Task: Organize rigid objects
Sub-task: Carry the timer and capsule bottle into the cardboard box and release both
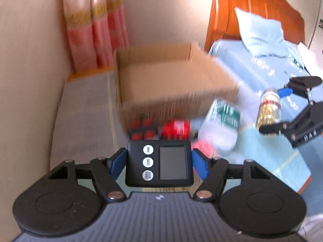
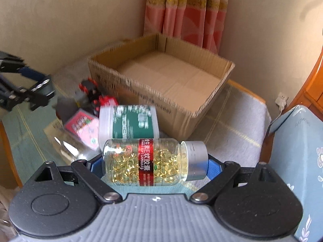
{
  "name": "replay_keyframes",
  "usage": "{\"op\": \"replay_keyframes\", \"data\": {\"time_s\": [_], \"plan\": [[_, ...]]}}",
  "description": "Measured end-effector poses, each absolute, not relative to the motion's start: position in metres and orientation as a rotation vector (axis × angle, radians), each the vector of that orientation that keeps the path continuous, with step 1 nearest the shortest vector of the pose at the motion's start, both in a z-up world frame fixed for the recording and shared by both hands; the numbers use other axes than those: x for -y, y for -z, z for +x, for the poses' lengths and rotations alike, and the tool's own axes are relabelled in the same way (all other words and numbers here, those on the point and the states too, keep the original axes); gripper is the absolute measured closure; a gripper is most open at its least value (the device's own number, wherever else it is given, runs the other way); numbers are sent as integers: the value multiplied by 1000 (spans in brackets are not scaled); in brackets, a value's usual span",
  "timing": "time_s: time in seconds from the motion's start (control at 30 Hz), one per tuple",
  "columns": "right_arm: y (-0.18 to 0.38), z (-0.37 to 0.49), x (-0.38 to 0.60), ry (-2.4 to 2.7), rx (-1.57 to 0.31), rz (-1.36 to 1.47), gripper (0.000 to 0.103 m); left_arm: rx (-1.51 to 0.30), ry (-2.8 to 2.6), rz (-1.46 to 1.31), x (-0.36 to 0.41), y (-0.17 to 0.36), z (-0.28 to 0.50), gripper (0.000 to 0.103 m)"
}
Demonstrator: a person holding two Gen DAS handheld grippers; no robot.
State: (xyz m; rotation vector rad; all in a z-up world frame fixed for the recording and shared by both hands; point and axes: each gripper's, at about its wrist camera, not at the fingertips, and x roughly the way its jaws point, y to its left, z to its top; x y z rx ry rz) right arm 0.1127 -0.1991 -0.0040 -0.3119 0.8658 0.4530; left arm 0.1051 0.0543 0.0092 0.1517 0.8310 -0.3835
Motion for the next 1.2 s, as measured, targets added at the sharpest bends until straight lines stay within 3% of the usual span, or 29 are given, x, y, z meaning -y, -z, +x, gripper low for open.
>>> {"op": "replay_keyframes", "data": {"time_s": [0.27,0.6,0.67,1.2], "plan": [[-36,142,197,-439,-774,-319,7,-737,446,198,-14,-46,180,34],[-57,177,193,-435,-742,-278,7,-821,344,186,11,-22,290,33],[-56,181,192,-429,-747,-279,7,-798,303,195,11,-16,302,4],[-46,207,180,-397,-794,-265,7,-705,288,281,-10,-24,217,1]]}}
